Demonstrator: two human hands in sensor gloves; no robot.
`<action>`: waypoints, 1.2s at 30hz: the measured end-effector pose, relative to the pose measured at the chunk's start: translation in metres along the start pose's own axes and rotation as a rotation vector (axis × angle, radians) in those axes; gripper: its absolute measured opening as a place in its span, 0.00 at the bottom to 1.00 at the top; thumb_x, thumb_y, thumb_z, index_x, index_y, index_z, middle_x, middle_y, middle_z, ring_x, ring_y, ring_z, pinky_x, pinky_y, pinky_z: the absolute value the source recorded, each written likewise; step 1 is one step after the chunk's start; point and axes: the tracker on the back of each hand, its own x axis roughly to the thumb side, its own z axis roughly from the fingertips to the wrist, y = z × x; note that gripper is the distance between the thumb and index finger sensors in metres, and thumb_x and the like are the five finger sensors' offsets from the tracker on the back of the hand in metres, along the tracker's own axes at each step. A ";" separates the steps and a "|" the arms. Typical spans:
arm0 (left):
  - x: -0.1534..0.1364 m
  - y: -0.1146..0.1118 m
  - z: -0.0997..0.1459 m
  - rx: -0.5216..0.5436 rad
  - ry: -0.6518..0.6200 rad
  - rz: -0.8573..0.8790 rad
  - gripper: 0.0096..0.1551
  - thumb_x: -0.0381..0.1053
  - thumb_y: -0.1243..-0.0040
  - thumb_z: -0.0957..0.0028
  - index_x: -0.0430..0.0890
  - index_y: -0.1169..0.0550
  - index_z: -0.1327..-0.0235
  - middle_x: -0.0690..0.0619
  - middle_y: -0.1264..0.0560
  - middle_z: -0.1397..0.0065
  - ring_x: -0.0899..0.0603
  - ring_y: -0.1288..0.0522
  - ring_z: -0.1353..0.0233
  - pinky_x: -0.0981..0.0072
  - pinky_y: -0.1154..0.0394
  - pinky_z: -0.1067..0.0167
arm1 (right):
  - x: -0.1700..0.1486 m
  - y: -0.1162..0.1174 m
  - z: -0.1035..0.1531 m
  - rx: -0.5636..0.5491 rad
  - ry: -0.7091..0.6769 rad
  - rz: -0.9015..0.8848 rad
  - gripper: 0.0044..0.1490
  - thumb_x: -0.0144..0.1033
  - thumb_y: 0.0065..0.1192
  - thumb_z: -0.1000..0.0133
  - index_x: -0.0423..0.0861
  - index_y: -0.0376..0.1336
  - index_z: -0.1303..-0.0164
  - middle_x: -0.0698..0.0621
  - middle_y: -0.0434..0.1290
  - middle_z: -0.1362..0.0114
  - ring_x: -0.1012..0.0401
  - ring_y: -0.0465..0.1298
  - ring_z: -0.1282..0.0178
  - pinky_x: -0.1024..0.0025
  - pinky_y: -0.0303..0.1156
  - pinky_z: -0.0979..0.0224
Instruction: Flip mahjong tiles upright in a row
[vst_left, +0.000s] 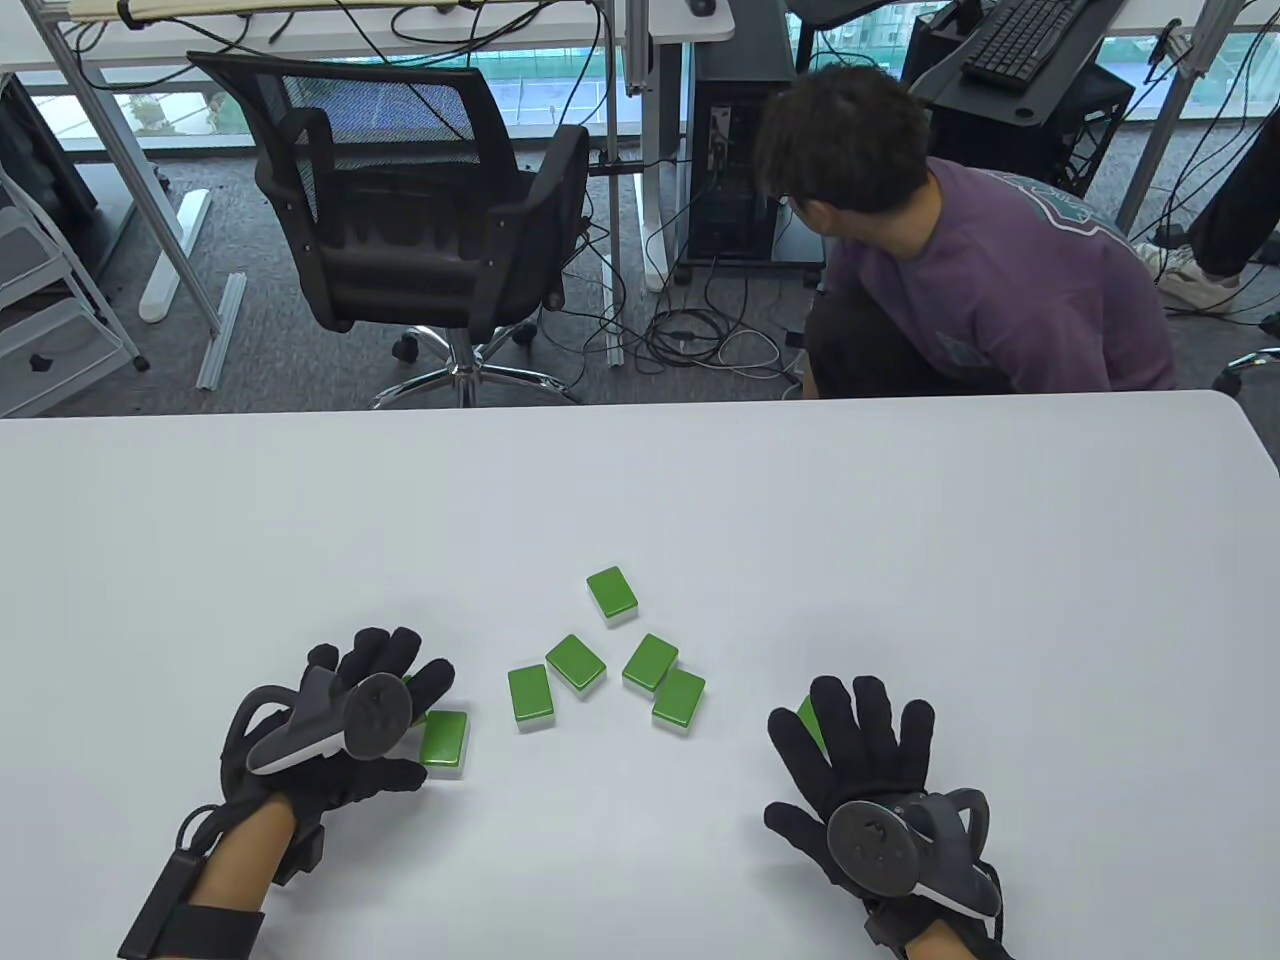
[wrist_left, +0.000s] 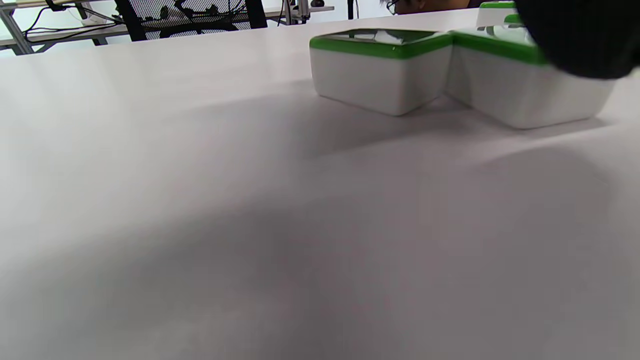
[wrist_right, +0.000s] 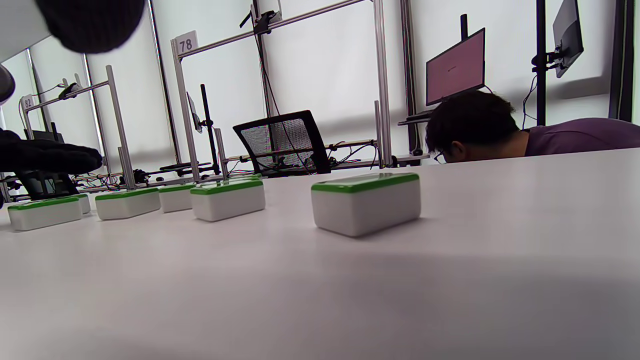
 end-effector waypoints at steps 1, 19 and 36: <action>-0.001 -0.001 -0.004 -0.016 0.010 0.004 0.58 0.73 0.38 0.70 0.76 0.57 0.31 0.65 0.65 0.15 0.45 0.63 0.10 0.35 0.60 0.17 | 0.000 0.000 0.000 0.001 -0.002 0.001 0.52 0.64 0.49 0.47 0.68 0.25 0.26 0.56 0.18 0.18 0.47 0.18 0.23 0.35 0.20 0.26; -0.008 -0.007 -0.020 0.005 0.049 0.116 0.37 0.64 0.39 0.62 0.72 0.35 0.35 0.58 0.37 0.19 0.41 0.35 0.19 0.40 0.37 0.24 | 0.001 0.000 0.001 0.022 -0.005 0.011 0.52 0.64 0.49 0.47 0.68 0.25 0.26 0.56 0.19 0.18 0.47 0.19 0.22 0.35 0.21 0.26; -0.005 -0.016 0.027 0.007 -0.170 0.146 0.56 0.57 0.30 0.65 0.63 0.50 0.28 0.58 0.35 0.20 0.44 0.32 0.19 0.40 0.35 0.25 | 0.003 0.001 0.001 0.043 -0.009 0.028 0.52 0.63 0.50 0.47 0.68 0.25 0.27 0.55 0.19 0.18 0.47 0.19 0.22 0.35 0.21 0.26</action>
